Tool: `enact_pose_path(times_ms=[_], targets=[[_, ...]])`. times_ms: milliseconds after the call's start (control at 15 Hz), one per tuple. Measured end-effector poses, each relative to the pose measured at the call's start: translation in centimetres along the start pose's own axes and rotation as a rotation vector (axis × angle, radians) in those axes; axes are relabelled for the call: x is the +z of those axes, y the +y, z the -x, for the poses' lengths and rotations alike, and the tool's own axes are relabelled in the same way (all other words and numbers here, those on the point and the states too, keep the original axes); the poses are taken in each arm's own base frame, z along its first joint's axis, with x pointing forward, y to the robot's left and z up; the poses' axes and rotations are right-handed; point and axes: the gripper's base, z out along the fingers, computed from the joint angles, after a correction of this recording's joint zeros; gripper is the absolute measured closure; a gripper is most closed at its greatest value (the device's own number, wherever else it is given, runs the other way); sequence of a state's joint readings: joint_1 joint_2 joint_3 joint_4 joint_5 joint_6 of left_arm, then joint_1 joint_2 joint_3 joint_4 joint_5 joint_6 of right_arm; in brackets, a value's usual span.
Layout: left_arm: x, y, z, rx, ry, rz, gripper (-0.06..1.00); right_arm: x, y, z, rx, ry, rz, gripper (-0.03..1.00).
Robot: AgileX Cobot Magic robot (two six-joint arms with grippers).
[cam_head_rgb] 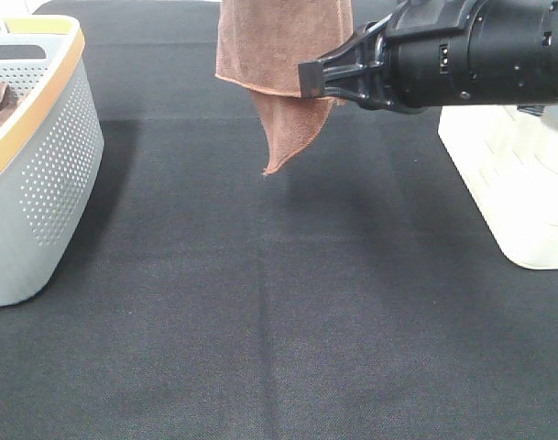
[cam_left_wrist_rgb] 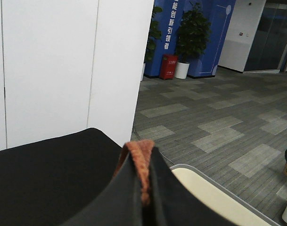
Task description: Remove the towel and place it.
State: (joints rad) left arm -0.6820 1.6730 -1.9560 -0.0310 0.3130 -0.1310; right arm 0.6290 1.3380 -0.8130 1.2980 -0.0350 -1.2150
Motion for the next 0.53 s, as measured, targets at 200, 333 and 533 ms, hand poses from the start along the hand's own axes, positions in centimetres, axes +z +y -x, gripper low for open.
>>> enact_pose_path(times_ms=[200, 333, 533], targets=[[0.0, 0.0, 0.0, 0.006, 0.002, 0.002, 0.94, 0.0, 0.4, -0.2, -0.004, 0.017, 0.044, 0.97], [0.0, 0.4, -0.6, 0.082, 0.065, 0.039, 0.94, -0.2, 1.5, -0.7, -0.058, 0.07, 0.162, 0.97], [-0.4, 1.7, -2.2, 0.207, 0.264, 0.144, 0.94, -0.9, 2.7, -0.7, -0.068, 0.175, 0.294, 0.97]])
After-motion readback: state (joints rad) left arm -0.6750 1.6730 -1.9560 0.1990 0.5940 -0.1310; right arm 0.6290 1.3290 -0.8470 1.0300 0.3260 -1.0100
